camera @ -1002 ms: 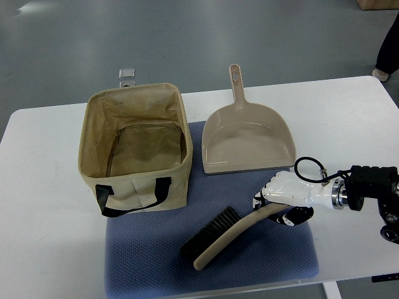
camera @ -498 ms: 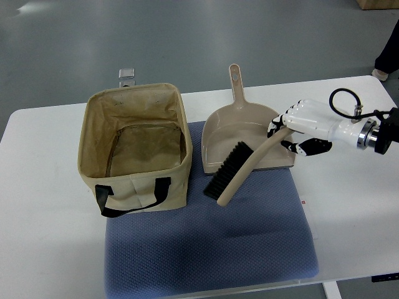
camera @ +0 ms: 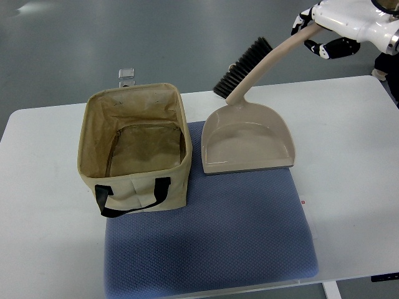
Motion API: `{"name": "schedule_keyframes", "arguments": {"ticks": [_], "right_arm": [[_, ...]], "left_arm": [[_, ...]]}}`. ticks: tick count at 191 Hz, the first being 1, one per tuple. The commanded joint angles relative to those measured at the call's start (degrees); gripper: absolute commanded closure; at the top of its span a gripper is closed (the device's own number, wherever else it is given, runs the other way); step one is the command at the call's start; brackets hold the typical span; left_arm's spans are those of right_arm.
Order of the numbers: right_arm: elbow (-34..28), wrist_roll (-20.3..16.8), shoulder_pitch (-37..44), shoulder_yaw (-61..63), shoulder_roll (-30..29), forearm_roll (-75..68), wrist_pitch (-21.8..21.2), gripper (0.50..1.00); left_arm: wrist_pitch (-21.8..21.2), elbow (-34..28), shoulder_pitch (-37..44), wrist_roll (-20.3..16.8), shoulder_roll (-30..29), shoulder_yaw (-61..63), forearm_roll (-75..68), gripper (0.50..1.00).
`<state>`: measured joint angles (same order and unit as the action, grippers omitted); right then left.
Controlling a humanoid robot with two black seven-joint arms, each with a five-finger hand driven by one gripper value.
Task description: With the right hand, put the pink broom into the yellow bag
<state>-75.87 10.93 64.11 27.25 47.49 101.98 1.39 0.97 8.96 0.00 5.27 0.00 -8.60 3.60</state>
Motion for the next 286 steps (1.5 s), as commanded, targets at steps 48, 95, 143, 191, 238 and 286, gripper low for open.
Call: {"name": "schedule_keyframes", "arguments": {"ticks": [48,95,143,191,238,286], "right_arm": [[1.6,-0.5,8.3,-2.9,-13.7,1.6,-2.6,1.0],[1.8,-0.7,7.4,-6.7,-20.8,3.0,-2.4,1.0],[3.1,-0.3,5.5,-6.5,-21.4,2.1,-1.8,0.666],[3.8,-0.2,2.6,-1.7,-19.2,-7.4,-1.4,0.638],[5.1,-0.3,-2.1,3.7,-11.9,-39.7,-3.6,0.638],[9.2,-0.6,-13.0,13.3,-10.5,-65.8,-6.4,0.636]], "left_arm": [[0.0,0.0,0.0,0.0,0.0,0.1,0.0,0.5],[0.0,0.0,0.0,0.0,0.0,0.0,0.0,0.5],[0.0,0.0,0.0,0.0,0.0,0.1,0.0,0.5],[0.0,0.0,0.0,0.0,0.0,0.1,0.0,0.5],[0.0,0.0,0.0,0.0,0.0,0.0,0.0,0.5],[0.0,0.0,0.0,0.0,0.0,0.0,0.0,0.5]]}}
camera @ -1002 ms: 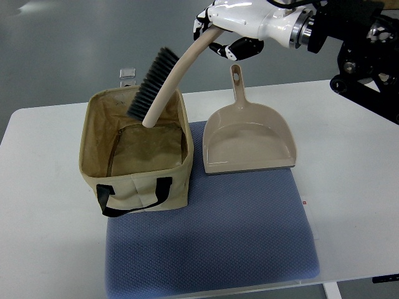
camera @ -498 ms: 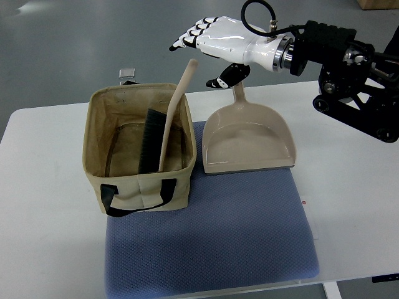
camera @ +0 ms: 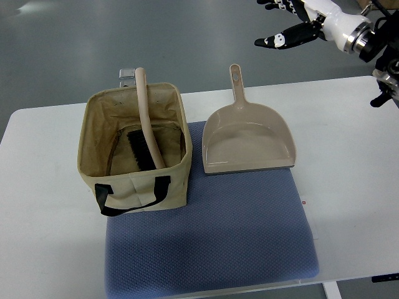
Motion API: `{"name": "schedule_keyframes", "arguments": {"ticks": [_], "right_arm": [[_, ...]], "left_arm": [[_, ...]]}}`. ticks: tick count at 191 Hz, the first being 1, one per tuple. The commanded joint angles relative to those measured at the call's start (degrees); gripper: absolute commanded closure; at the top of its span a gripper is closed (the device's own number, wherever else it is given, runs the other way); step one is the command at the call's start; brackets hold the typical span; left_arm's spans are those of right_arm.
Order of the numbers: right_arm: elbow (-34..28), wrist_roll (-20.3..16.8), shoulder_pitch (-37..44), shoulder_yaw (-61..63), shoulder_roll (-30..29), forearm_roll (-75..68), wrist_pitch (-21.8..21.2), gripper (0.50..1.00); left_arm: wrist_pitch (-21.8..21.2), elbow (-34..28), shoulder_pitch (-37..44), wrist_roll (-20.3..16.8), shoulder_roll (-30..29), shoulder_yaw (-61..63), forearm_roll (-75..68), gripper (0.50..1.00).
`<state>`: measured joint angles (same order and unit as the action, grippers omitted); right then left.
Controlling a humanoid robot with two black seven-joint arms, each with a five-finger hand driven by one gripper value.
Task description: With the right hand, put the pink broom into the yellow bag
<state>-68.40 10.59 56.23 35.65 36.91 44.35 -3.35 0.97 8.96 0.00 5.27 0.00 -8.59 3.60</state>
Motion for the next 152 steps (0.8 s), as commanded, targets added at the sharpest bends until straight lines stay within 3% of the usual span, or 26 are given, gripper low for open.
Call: {"name": "schedule_keyframes", "arguments": {"ticks": [1,31,38,84,114,152], "right_arm": [[1.7,-0.2,-5.1,5.0,0.1,-8.1,-1.7,0.636],[4.9,-0.5,-13.2,14.9,-2.3,-14.1,-5.3,0.628],[6.3,-0.6,-15.3,17.1,-3.9,-14.8,-6.0,0.607],[14.3,-0.8,-21.6,25.9,-12.8,-16.1,-9.3,0.589],[15.8,-2.6,-24.6,29.2,-17.0,-16.1,-14.5,0.589],[16.5,-2.5,-26.4,31.9,-19.8,-16.1,-14.8,0.57]], "left_arm": [[0.0,0.0,0.0,0.0,0.0,0.0,0.0,0.5],[0.0,0.0,0.0,0.0,0.0,0.1,0.0,0.5],[0.0,0.0,0.0,0.0,0.0,0.0,0.0,0.5],[0.0,0.0,0.0,0.0,0.0,0.0,0.0,0.5],[0.0,0.0,0.0,0.0,0.0,0.0,0.0,0.5],[0.0,0.0,0.0,0.0,0.0,0.0,0.0,0.5]]}}
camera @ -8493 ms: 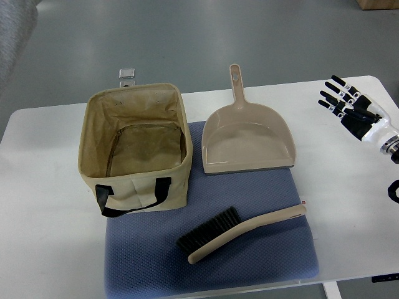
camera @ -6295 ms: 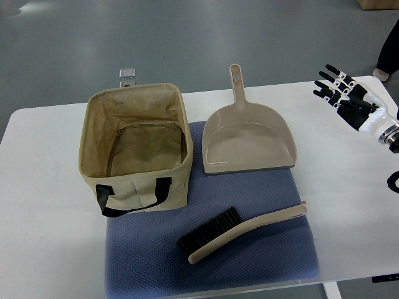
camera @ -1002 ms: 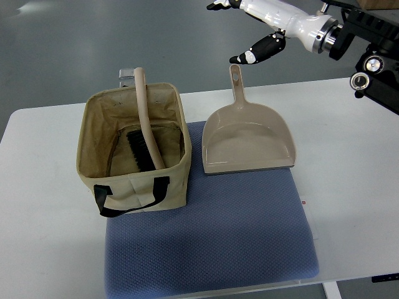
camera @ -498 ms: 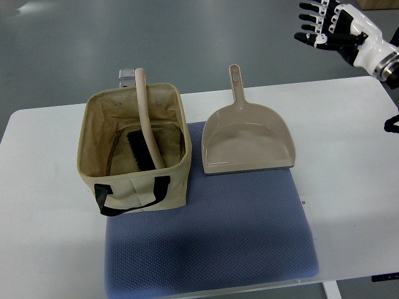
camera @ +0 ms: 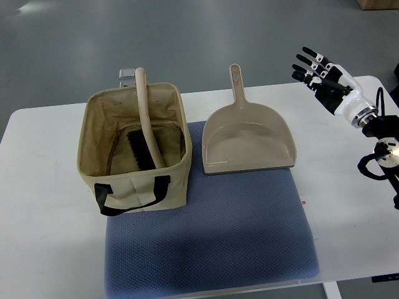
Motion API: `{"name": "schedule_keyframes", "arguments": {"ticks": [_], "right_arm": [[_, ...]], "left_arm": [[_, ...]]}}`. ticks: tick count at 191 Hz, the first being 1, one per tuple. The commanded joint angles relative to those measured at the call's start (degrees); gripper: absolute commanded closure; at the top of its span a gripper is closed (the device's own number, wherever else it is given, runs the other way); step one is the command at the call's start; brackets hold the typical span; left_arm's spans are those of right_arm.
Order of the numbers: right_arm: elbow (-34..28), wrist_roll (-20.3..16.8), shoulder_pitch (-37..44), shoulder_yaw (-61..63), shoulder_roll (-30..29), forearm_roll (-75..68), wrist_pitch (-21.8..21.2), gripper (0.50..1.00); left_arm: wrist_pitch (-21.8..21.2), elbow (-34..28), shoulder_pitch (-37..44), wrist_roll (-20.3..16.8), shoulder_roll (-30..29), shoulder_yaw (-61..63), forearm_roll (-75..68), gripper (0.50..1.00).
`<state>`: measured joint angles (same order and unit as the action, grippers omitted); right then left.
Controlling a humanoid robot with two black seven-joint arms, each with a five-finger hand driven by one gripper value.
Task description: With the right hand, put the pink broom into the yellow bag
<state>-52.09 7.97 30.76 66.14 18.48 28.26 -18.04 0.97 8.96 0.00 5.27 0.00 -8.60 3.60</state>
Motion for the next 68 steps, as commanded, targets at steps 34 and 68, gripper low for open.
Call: {"name": "schedule_keyframes", "arguments": {"ticks": [34,68], "right_arm": [[0.3,0.5,-1.6,2.6,-2.8,0.0,-0.2,0.568],[0.2,0.5,-2.1,2.6,-3.2,0.0,-0.2,0.57]], "left_arm": [[0.0,0.0,0.0,0.0,0.0,0.1,0.0,0.5],[0.0,0.0,0.0,0.0,0.0,0.0,0.0,0.5]]}}
